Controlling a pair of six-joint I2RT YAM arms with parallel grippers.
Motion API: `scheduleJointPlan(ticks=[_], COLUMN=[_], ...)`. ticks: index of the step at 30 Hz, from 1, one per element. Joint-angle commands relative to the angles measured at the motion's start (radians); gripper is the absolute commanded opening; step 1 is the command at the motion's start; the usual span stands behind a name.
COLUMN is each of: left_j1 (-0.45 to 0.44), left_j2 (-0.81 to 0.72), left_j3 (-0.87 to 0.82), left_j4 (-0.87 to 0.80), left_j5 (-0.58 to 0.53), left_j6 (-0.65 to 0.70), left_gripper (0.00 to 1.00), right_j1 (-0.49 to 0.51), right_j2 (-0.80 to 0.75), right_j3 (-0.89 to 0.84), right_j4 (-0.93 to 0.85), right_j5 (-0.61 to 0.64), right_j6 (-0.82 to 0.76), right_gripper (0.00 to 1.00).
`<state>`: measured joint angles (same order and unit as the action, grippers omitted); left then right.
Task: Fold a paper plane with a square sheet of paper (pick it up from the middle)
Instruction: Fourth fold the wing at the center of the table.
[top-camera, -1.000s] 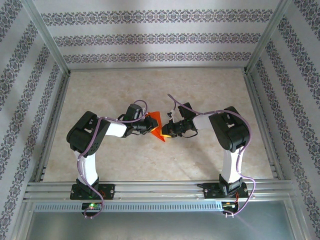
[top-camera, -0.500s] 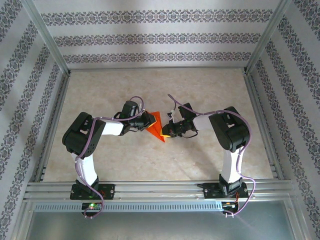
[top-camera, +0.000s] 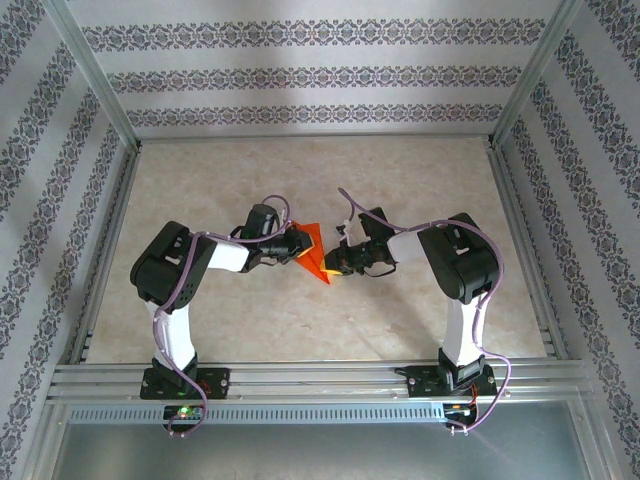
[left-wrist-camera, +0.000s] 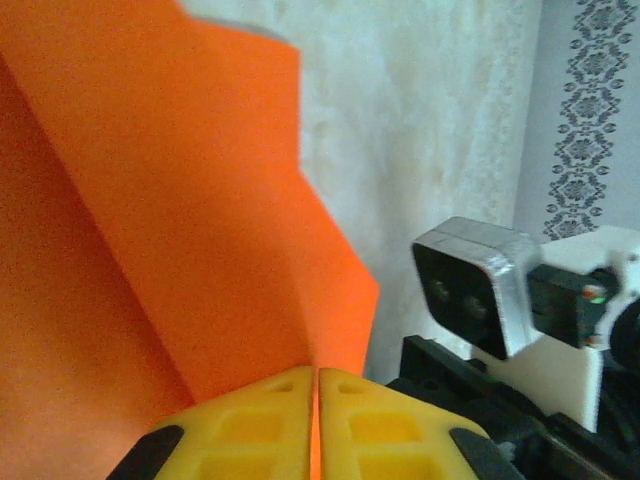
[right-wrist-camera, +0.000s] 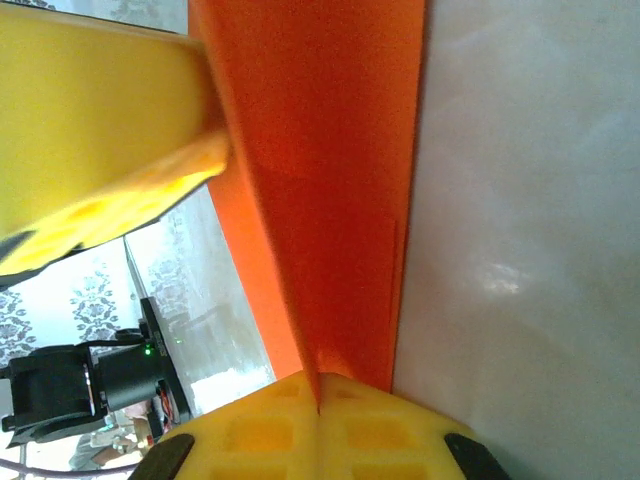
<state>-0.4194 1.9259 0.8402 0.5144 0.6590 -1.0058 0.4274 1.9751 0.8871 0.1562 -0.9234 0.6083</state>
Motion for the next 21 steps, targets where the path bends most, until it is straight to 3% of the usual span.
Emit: scheduleJointPlan(ticks=[1, 21], left_j1=[-0.012, -0.013], left_j2=[0.028, 0.041], left_j3=[0.019, 0.016], left_j4=[0.042, -0.048], left_j5=[0.026, -0.032], left_j6=[0.003, 0.012], left_gripper=[0.10, 0.09], right_j1=[0.001, 0.002], right_j2=[0.113, 0.089], right_j3=[-0.054, -0.053], right_j4=[-0.076, -0.094], right_j5=[0.242, 0.236], right_j6=[-0.019, -0.007], right_gripper=[0.08, 0.15])
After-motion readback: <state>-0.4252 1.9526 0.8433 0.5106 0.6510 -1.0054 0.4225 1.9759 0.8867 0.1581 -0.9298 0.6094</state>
